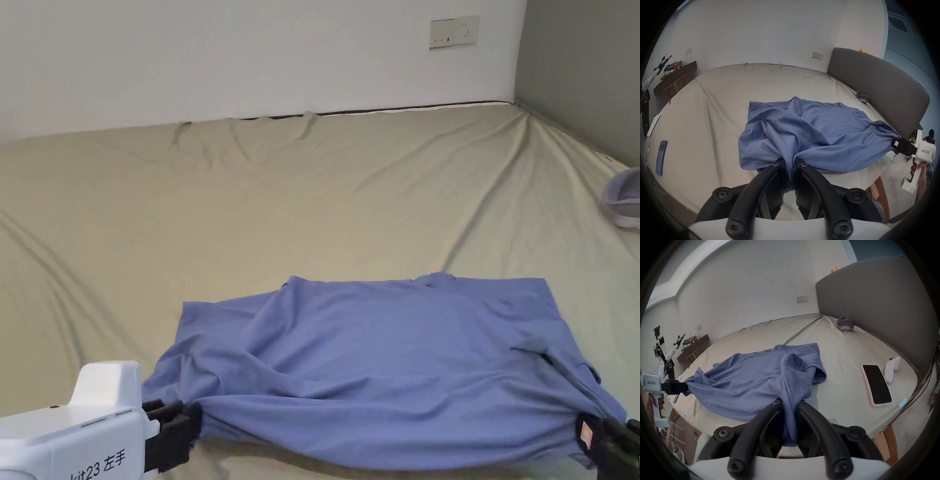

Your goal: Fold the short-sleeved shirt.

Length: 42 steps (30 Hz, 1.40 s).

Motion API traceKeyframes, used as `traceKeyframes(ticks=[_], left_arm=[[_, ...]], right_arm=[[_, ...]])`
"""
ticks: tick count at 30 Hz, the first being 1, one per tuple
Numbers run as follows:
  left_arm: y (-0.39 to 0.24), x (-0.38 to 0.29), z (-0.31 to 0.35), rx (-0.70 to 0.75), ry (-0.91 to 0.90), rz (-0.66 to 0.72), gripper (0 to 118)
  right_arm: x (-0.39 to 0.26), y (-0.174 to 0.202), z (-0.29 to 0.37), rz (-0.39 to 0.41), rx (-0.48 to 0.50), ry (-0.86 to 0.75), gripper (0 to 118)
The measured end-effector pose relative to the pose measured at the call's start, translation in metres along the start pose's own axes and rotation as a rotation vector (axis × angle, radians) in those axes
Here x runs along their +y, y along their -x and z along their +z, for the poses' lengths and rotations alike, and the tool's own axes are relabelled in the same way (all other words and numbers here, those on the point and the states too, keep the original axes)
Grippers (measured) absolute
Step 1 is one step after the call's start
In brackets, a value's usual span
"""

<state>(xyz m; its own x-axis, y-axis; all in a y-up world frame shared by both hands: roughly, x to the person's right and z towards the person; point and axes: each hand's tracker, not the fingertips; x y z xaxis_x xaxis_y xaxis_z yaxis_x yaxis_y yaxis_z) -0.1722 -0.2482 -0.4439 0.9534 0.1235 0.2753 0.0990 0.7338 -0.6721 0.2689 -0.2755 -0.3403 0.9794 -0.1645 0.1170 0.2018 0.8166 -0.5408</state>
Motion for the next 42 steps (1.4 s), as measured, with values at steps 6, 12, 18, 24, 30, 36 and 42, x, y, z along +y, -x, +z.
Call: traceKeyframes(ticks=[6, 12, 18, 24, 30, 36, 42], left_arm=[[-0.004, -0.067, -0.003, 0.033, 0.123, 0.057, 9], [0.003, -0.073, -0.004, 0.084, 0.077, 0.151, 100], [0.023, -0.02, 0.038, 0.109, -0.201, 0.221, 102], [0.019, 0.05, 0.035, 0.191, -0.458, 0.267, 0], [0.011, 0.077, -0.047, 0.334, -0.401, -0.061, 0], [0.039, 0.096, -0.136, 0.343, -0.201, -0.07, 0], [0.06, 0.106, -0.188, 0.304, -0.029, -0.114, 96]], right_arm=[[-0.044, -0.001, -0.014, 0.061, -0.111, 0.125, 10], [-0.04, 0.003, -0.005, 0.069, -0.113, 0.136, 112], [0.015, 0.018, 0.033, 0.08, -0.076, -0.113, 112], [0.071, 0.033, 0.002, 0.148, 0.01, -0.261, 13], [0.104, 0.021, -0.067, 0.107, 0.041, -0.203, 0], [0.127, 0.005, -0.122, 0.12, -0.019, -0.169, 0], [0.136, -0.008, -0.151, 0.083, -0.02, -0.129, 0]])
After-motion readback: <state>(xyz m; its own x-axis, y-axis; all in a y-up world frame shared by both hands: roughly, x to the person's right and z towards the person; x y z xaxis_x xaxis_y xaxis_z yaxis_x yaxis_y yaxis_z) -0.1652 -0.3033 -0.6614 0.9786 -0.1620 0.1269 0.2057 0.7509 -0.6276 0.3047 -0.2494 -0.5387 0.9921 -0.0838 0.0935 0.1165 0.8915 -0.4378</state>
